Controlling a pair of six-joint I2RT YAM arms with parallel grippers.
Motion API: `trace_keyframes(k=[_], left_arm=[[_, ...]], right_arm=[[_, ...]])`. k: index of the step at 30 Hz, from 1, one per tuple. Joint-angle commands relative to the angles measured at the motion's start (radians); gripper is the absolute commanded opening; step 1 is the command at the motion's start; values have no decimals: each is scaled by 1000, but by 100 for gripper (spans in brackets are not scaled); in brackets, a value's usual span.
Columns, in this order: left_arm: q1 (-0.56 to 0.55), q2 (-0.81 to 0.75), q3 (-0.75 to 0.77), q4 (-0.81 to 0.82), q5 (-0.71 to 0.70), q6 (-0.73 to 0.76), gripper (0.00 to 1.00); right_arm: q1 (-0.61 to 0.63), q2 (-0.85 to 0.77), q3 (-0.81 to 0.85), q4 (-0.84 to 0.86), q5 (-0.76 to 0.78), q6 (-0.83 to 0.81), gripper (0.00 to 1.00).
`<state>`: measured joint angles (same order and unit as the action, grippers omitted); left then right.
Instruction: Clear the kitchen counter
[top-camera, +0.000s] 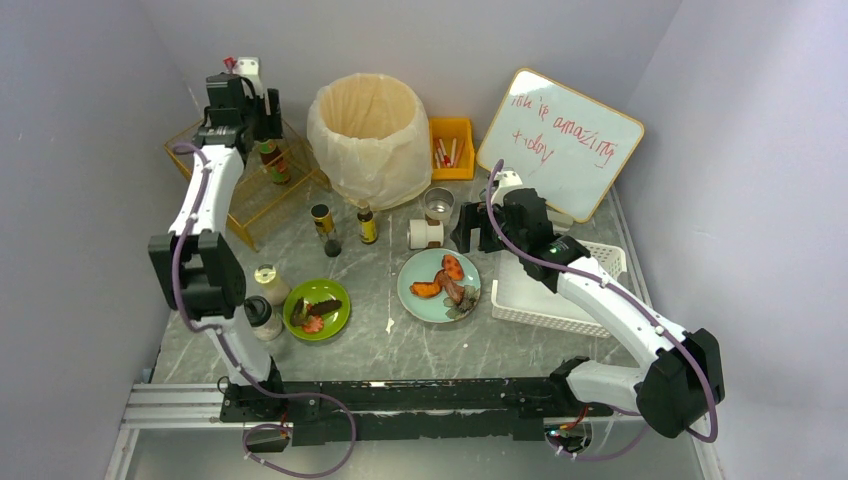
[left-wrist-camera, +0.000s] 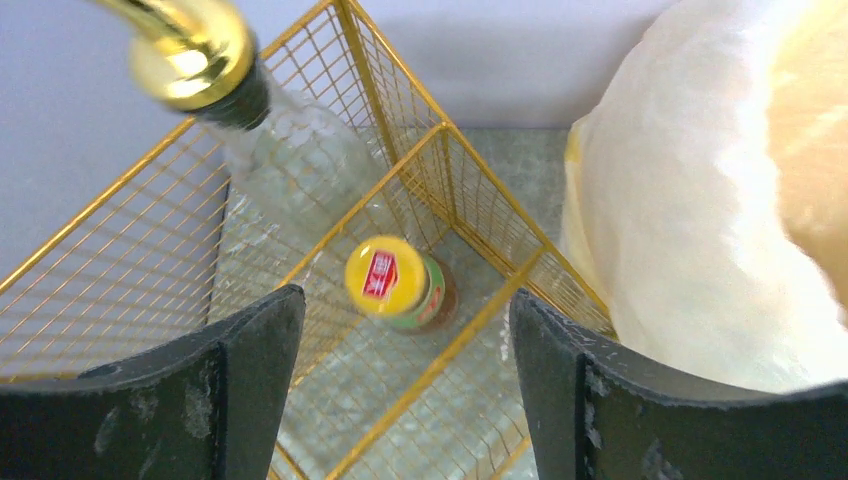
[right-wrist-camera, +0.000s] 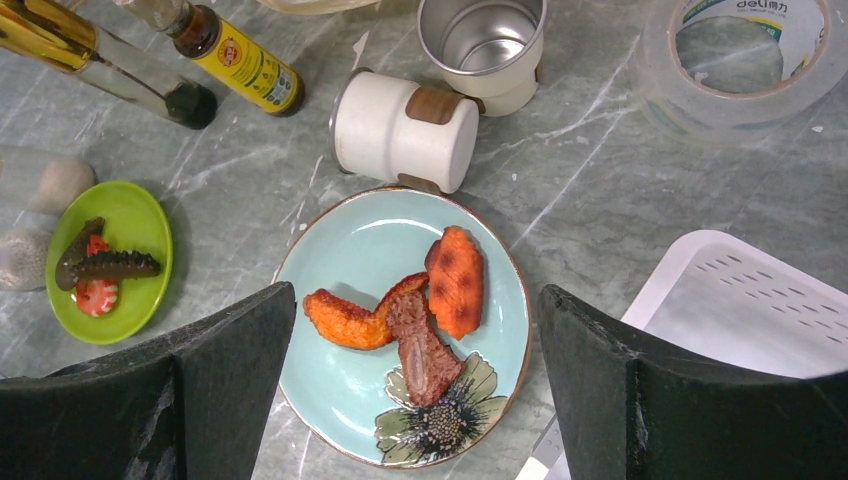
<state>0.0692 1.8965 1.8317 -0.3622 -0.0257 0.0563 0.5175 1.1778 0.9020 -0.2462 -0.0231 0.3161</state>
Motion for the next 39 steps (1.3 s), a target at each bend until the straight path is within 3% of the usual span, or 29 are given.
trace_keyframes(k=[1,9,17,23,32,39], left_arm=[[-9,-190,-69,30,4,-96,80],[-37,-381,-237,-58,11,-196,83],[-211,-525,-453,-159,-3,-257,85],[-271,-600,-564,-207,-13,-289,91],[-333,-591,-668,-170,5,-306,94],[-344,-545,-680,-161,-46,-309,88]], right_arm=[[-5,-17,5,32,5,-2,94],[-4,-3,7,47,-43,12,94],[-4,41,20,60,-100,30,94],[-5,63,34,71,-133,40,94],[-5,74,41,59,-143,38,93],[-4,67,41,52,-129,31,93]])
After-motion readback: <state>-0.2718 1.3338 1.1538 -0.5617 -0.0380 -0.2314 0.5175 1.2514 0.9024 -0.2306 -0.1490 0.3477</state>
